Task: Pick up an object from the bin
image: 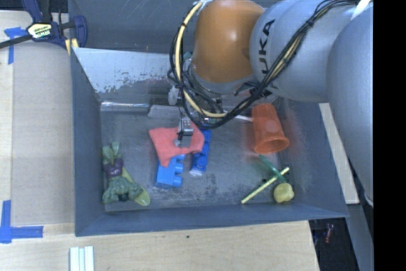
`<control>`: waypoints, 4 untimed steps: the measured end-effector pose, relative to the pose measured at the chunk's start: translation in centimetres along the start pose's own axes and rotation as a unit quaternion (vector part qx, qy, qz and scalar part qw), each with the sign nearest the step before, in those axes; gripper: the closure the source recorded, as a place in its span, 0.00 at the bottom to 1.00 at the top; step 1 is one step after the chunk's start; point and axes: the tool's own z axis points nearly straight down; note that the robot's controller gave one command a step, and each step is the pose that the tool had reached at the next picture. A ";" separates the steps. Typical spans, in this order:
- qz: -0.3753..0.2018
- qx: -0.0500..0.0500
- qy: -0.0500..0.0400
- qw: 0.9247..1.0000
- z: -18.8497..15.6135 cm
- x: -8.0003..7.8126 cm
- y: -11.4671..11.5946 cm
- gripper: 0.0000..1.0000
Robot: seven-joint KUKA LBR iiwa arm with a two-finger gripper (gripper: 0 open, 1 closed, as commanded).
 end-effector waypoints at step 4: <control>-0.060 -0.001 -0.011 0.998 7.8 3.3 -3.4 1.00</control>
Offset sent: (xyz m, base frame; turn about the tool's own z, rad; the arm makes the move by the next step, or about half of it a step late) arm -0.0083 -0.0297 -0.0818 -0.1735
